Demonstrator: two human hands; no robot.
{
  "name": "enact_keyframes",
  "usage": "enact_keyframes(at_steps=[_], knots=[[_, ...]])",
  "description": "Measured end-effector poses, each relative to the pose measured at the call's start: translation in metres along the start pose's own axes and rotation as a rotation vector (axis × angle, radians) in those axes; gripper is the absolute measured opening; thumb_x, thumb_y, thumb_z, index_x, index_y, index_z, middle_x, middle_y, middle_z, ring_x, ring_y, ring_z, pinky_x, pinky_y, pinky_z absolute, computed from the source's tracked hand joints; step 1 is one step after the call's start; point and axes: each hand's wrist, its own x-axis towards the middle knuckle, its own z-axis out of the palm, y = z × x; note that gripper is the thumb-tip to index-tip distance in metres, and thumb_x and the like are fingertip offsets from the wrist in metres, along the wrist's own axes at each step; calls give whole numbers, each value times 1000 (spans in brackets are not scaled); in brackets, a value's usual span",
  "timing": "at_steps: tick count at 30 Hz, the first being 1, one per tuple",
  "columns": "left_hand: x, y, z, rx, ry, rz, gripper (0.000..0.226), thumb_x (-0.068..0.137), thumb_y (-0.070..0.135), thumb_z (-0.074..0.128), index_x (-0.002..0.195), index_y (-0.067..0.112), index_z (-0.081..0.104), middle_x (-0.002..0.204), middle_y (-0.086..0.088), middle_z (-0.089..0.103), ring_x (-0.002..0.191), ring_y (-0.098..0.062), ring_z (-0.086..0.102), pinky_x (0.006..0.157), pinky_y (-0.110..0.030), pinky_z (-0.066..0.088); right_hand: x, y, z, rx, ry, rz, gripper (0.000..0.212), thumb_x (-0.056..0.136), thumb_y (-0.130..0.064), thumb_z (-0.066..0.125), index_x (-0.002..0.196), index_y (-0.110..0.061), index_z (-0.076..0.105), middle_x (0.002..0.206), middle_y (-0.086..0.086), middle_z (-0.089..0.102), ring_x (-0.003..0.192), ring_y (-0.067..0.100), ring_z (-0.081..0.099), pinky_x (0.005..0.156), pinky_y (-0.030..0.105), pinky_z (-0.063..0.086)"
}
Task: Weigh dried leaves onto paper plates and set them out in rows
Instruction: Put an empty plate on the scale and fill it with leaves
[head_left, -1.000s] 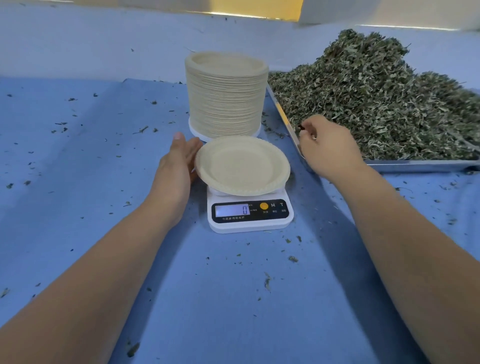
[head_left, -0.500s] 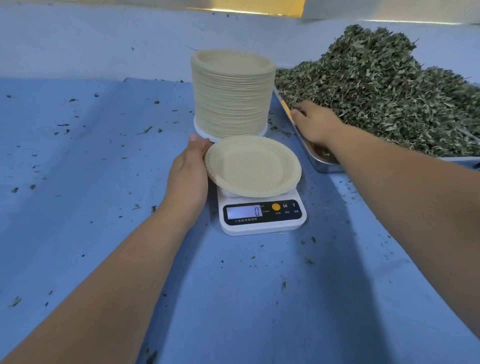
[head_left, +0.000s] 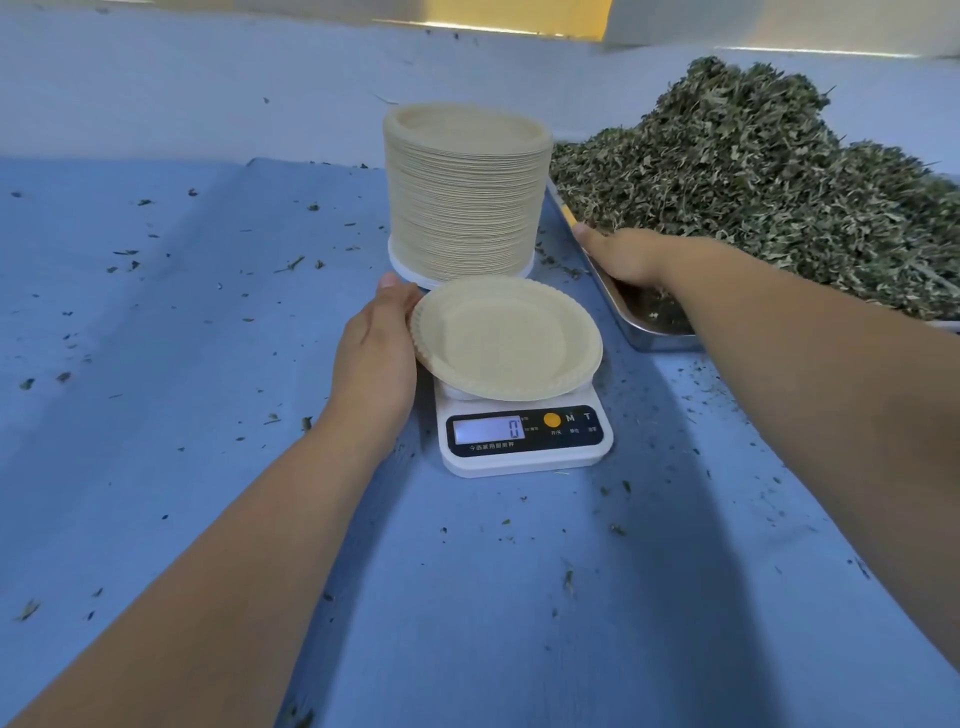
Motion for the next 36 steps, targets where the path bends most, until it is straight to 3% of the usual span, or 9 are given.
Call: enact_keyframes(at_steps=[3, 5, 8, 10, 13, 16, 26, 31, 36], knots=[[0, 0, 1, -5, -2, -3, 41, 91, 65, 29, 83, 34, 56, 92, 8, 63, 92, -12, 60, 108, -50, 46, -8, -2, -16, -39, -85, -3, 107, 82, -91, 18, 157, -15, 32, 163, 11, 31, 129, 36, 54, 108, 51, 42], [0, 0, 1, 4, 4, 3, 40, 91, 64, 29, 76, 38, 56, 91, 11, 65, 91, -12, 61, 107, -47, 47, -9, -5, -27, -24, -111, -21, 97, 88, -84, 29, 156, -15, 33, 158, 12, 39, 104, 30, 72, 92, 51, 57], [-1, 1, 0, 11, 9, 7, 45, 91, 64, 30, 69, 41, 61, 91, 11, 68, 96, -18, 69, 106, -47, 48, -3, -10, -31, -117, 96, -117, 55, 99, -50, 42, 112, -2, 66, 98, 19, 73, 66, 28, 74, 66, 39, 60], [-2, 3, 0, 11, 7, 1, 48, 91, 64, 30, 63, 48, 65, 92, 13, 71, 109, -23, 70, 108, -45, 49, -2, -10, -25, -202, 300, -175, 42, 97, -36, 43, 73, -7, 60, 67, 12, 63, 65, 31, 62, 59, 32, 49], [-3, 3, -1, 2, 6, -3, 47, 90, 65, 30, 62, 48, 64, 90, 14, 69, 99, -17, 68, 108, -46, 48, -2, -4, -8, -192, 212, -149, 59, 105, -54, 29, 120, -10, 66, 124, 19, 64, 111, 37, 60, 91, 43, 48], [-2, 2, -1, -6, -1, 7, 44, 85, 70, 30, 79, 38, 59, 93, 11, 66, 94, -13, 61, 108, -50, 46, -6, 5, 1, -18, 6, 9, 90, 96, -77, 14, 152, -12, 42, 158, 18, 37, 142, 38, 38, 113, 48, 30], [-5, 6, -2, -9, -2, -5, 50, 74, 75, 33, 84, 34, 60, 94, 9, 66, 95, -19, 65, 109, -52, 46, -46, 18, -13, 44, -81, -27, 113, 73, -97, 7, 153, -25, 42, 164, 8, 29, 148, 35, 31, 116, 57, 29], [-7, 7, -3, 34, -17, 11, 49, 80, 71, 31, 77, 44, 72, 102, 8, 78, 110, -20, 69, 107, -48, 49, -67, 32, -12, 65, 263, -191, 91, 95, -78, 11, 123, -13, 68, 126, 17, 66, 113, 37, 61, 96, 44, 46], [-8, 9, -2, 24, -3, 11, 41, 80, 69, 33, 66, 53, 68, 89, 20, 74, 105, -15, 69, 108, -46, 49, -70, 33, 3, -62, -61, -35, 97, 88, -84, 2, 160, -24, 26, 166, 7, 26, 152, 31, 24, 122, 50, 16]])
